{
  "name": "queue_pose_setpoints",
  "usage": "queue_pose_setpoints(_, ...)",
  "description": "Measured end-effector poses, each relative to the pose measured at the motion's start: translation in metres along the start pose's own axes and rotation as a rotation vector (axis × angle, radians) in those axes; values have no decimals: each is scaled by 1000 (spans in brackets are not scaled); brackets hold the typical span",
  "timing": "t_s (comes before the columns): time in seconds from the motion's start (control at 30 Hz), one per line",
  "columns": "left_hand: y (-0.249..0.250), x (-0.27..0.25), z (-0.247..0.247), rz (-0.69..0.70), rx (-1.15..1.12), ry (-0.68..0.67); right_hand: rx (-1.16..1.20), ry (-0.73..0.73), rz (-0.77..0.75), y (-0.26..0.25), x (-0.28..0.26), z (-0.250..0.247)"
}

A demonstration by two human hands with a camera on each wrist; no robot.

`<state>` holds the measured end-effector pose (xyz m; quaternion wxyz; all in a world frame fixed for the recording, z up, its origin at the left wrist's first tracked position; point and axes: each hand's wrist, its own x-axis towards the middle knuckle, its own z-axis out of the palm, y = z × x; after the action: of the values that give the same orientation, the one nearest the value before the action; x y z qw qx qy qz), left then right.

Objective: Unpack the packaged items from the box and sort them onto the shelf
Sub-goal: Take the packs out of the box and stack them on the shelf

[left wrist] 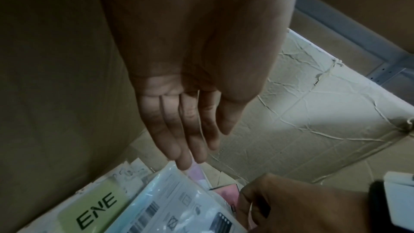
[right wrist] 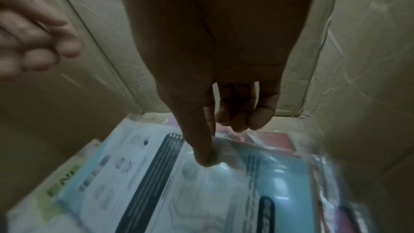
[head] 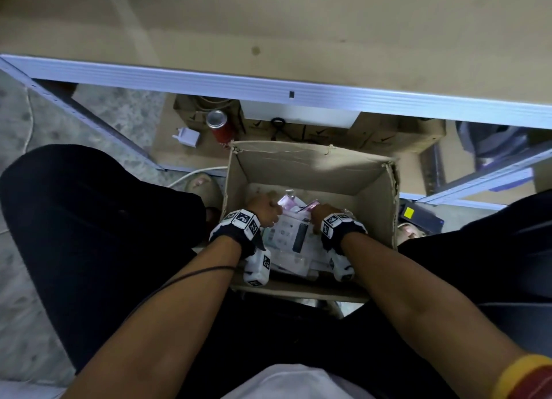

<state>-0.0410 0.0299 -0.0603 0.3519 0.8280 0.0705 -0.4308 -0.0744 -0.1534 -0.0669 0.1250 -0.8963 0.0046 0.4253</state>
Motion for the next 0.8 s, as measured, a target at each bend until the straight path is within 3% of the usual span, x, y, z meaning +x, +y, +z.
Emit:
queue_pose_setpoints(0.17,-1,-2,-7,-59,-76,-48,5,-43,-108,-16,10,13)
queue_pose_setpoints(0.27,-5,-2,-10,-70,-80,-28,-163,-90,-104,-29,9,24)
queue_pose_setpoints(0.8,-6,-5,-9,-38,-54,31,-251,41,-138,-41,7,43)
